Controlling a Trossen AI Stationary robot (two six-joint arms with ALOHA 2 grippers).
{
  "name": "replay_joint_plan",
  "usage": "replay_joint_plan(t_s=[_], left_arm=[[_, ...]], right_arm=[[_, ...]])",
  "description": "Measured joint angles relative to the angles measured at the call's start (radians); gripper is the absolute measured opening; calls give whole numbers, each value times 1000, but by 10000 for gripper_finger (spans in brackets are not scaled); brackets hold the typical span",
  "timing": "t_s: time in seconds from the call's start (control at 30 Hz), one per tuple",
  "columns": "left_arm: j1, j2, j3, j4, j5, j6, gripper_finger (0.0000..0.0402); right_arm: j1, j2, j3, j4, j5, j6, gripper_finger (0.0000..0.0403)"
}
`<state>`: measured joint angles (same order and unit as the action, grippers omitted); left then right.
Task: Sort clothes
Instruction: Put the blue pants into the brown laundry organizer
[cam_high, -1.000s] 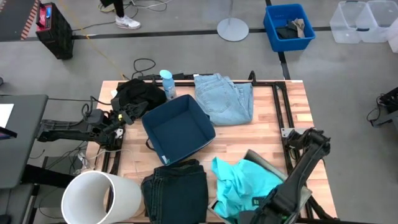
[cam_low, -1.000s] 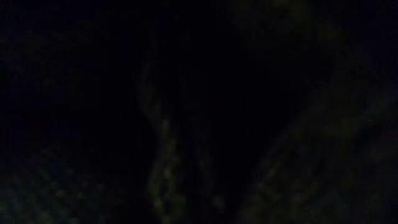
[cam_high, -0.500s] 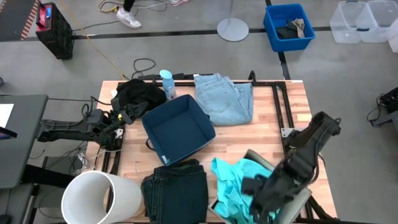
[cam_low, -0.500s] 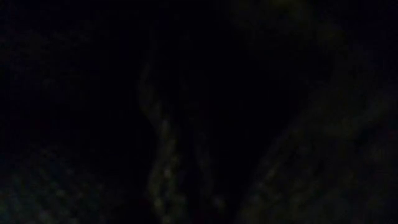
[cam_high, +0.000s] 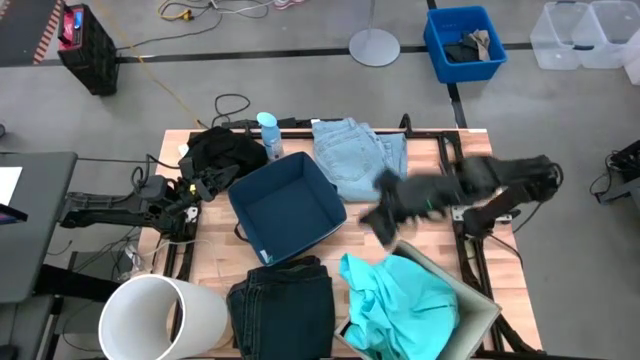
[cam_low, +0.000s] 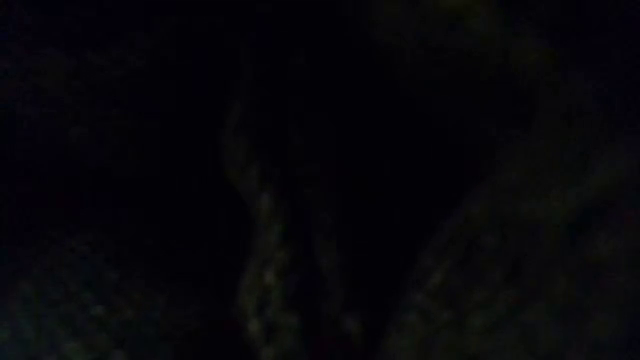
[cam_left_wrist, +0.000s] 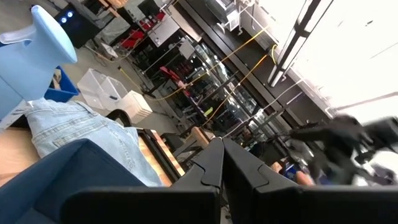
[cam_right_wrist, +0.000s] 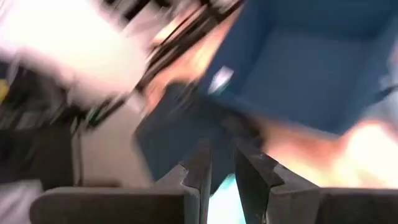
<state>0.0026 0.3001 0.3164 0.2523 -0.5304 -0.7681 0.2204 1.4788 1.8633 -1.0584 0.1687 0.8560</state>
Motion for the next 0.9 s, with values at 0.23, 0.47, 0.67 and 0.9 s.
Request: replay_joint_plan(t_s=[0.23, 0.47, 0.67, 0.9], left_arm=[[0, 0, 0, 0, 2, 8, 0], [1, 1, 0, -11, 1, 47, 0], [5, 1, 0, -17, 1, 54, 0], [31, 1, 0, -17, -18, 86, 0]], right_arm=[[-383, 12, 0, 49, 6, -141, 86], [-674, 94, 1, 231, -11, -201, 86], [-832, 226, 0, 223, -205, -99, 86], [-936, 374, -1, 48, -356, -265, 105]])
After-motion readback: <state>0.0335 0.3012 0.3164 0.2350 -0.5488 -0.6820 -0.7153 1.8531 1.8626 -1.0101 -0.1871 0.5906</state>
